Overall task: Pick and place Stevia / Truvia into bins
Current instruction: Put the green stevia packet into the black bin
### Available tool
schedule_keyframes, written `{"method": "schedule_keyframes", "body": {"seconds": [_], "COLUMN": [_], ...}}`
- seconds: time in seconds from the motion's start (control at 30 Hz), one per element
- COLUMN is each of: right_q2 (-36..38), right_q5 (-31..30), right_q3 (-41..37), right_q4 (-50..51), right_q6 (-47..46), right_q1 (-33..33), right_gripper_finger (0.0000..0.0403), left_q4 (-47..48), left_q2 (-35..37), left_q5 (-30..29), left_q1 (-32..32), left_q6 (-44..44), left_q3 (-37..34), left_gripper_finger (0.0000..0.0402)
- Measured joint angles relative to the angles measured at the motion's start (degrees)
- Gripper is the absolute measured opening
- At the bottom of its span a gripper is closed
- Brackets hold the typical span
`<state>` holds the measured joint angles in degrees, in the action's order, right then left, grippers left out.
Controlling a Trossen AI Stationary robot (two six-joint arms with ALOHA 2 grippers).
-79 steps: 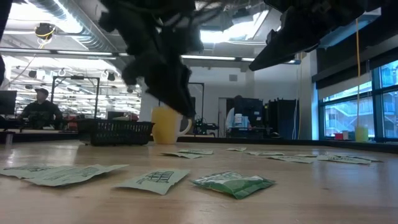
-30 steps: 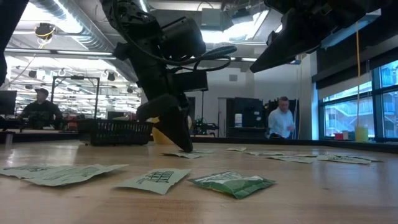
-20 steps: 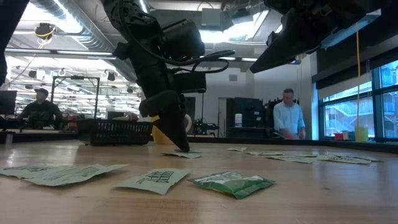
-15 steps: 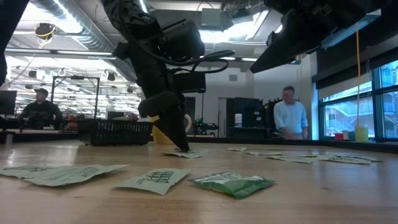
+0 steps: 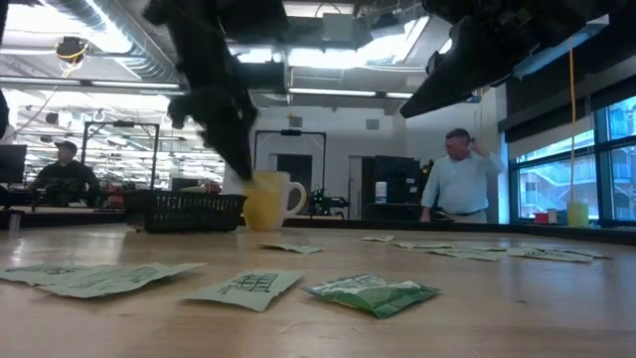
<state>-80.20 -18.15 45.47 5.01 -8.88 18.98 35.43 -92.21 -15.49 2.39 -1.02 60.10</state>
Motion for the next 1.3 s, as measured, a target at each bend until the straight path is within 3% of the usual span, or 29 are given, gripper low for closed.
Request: {"method": "schedule_keyframes", "body": {"seconds": [0.17,0.27,0.47,0.73,1.13,1.2,1.3], "right_q2": [0.0,0.0,0.0,0.0,0.0,0.0,0.0], "right_q5": [0.0,0.0,0.0,0.0,0.0,0.0,0.0], "right_q3": [0.0,0.0,0.0,0.0,0.0,0.0,0.0], "right_q4": [0.2,0.2,0.0,0.0,0.0,0.0,0.0], "right_q6": [-0.1,0.0,-0.1,-0.1,-0.1,-0.1,-0.1], "right_q1": [0.0,0.0,0.0,0.0,0.0,0.0,0.0], "right_gripper_finger": [0.0162,0.0162,0.0162,0.0162,0.0162,0.0162,0.0162], "left_q4": [10.4,13.8,14.3,5.7,4.3,1.9,-4.5], "left_q2": [6.4,8.3,8.2,8.2,10.9,11.9,12.9], "left_q5": [-10.4,-12.5,-10.4,-6.8,-7.6,-5.9,1.1], "left_q1": [-1.2,-3.5,-9.3,-15.2,-14.6,-13.5,-10.9], "left_q6": [-5.5,-10.7,-13.5,-14.3,-12.0,-11.4,-7.7], "left_q3": [0.1,0.1,-2.9,-9.9,-9.9,-9.9,-9.9], "left_gripper_finger": [0.0003,0.0003,0.0003,0.0004,0.0069,0.0075,0.0079]}}
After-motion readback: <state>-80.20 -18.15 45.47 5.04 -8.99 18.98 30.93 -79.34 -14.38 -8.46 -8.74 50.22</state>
